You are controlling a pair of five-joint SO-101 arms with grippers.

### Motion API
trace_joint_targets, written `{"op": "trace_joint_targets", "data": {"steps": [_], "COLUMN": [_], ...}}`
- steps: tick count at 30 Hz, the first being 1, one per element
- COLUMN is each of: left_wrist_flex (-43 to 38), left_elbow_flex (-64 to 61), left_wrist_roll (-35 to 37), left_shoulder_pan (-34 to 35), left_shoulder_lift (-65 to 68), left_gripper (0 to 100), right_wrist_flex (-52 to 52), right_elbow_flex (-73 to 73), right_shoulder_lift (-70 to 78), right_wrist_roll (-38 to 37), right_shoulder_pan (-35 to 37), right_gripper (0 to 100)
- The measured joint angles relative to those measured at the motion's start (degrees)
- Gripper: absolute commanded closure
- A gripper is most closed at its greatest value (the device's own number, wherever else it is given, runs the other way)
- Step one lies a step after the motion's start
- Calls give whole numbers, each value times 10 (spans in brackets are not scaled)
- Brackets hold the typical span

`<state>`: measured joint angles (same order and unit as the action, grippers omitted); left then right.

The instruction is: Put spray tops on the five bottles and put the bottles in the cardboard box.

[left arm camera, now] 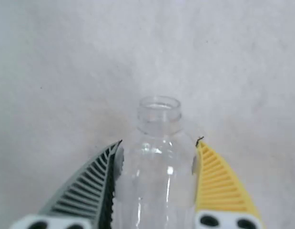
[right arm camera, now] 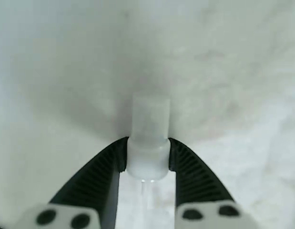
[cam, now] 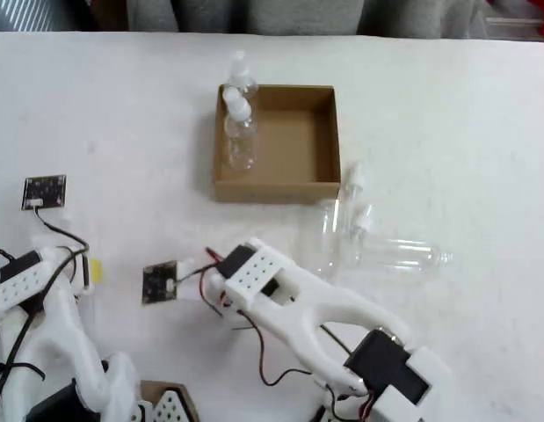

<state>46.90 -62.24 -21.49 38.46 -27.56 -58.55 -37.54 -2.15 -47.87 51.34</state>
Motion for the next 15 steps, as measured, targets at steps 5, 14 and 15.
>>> {"op": "trace_joint_targets", "data": {"steps": [5,14,15], "left_wrist_flex": [0,0,0], "left_elbow_flex": [0,0,0], "left_wrist_roll": [0,0,0], "left_shoulder_pan": [0,0,0], "left_shoulder_lift": [0,0,0], "left_gripper": [913,913,913], "right_wrist_flex": [-67,-118,-118], "right_elbow_flex": [88,172,172], "right_shoulder_lift": [-30,-137,-150], "right_wrist_roll": [113,382,403], "right_shoulder_pan": [-77,-173,-181], "right_gripper": [982,981,981]}}
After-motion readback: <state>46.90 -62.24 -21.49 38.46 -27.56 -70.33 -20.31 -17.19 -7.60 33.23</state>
